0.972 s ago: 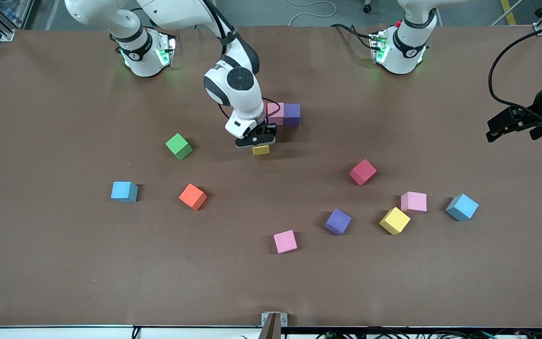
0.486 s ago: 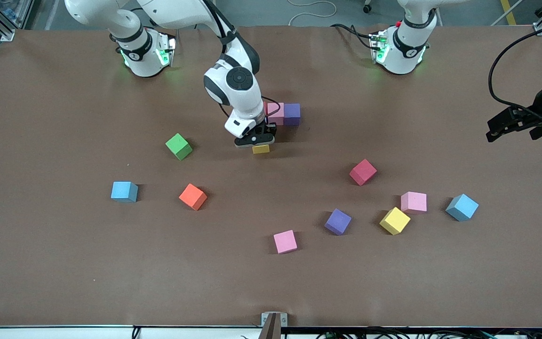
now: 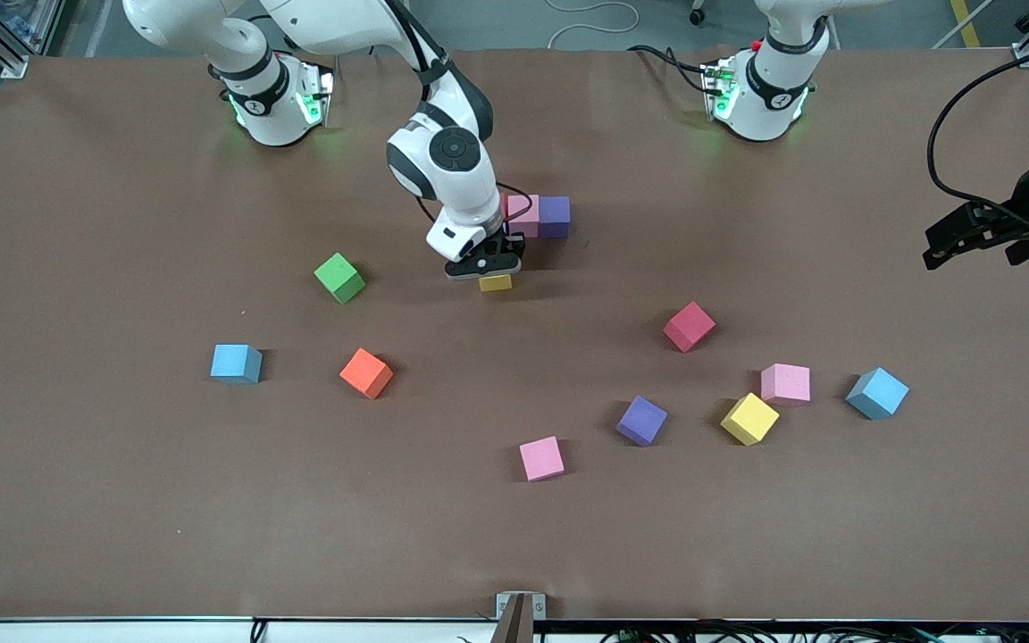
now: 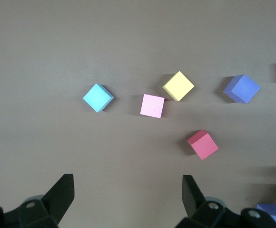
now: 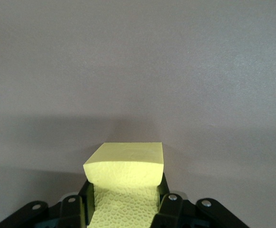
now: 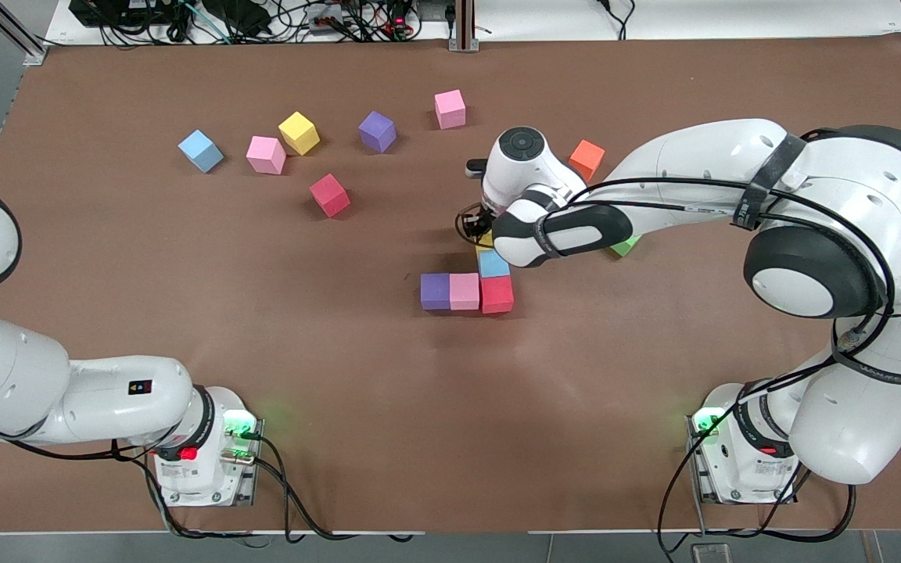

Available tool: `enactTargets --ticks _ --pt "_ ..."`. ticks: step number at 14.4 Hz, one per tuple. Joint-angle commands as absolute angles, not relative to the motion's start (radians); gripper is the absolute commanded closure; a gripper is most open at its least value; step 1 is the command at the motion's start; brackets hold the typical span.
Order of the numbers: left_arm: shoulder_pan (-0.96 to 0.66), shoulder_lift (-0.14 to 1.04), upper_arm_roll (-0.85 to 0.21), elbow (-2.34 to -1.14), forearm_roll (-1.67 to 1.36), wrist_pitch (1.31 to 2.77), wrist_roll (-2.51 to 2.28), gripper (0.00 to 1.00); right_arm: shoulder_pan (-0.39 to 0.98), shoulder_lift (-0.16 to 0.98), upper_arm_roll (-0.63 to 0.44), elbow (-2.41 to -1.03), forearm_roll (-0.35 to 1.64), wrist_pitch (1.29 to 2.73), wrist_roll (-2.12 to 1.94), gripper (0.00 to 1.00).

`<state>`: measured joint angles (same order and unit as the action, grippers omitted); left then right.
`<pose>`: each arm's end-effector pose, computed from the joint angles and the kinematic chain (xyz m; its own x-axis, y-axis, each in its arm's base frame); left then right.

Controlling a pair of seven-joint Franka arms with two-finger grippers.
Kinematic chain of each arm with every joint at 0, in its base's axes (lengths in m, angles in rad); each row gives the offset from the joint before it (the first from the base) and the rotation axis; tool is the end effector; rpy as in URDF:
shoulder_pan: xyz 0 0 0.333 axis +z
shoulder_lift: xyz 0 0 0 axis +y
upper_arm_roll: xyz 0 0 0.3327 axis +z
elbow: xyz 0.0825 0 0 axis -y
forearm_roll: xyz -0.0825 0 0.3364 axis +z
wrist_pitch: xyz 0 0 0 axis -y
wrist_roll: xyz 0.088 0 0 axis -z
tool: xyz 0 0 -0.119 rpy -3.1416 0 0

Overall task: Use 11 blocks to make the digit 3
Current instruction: 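Hold the yellow cube against the light blue cube, then open the right gripper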

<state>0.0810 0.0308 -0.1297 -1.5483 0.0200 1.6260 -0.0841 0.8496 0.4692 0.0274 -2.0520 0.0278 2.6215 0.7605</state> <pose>0.5227 -0.0220 0.6281 0.9982 0.0346 0.0483 0.0352 -0.9993 -0.0120 0.3758 0.4499 0.2572 0.9948 0.0869 0.0526 0.0914 -0.9918 -0.0895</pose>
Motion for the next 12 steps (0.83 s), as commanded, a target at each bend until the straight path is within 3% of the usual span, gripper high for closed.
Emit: enactTargets --ticks 1,10,12 --pt "0.083 0.028 -0.133 -1.545 0.037 1.631 -0.091 0.00 0.864 0.471 0.037 -2.098 0.054 2.628 0.776 0.98" --pt "0.087 0.032 -0.133 -1.543 0.037 1.635 -0.091 0.00 0.862 0.474 0.037 -2.091 0.052 2.620 0.764 0.88" --pt "0.084 0.043 -0.132 -1.546 0.038 1.646 -0.091 0.00 0.862 0.474 0.035 -2.091 0.052 2.614 0.761 0.78"
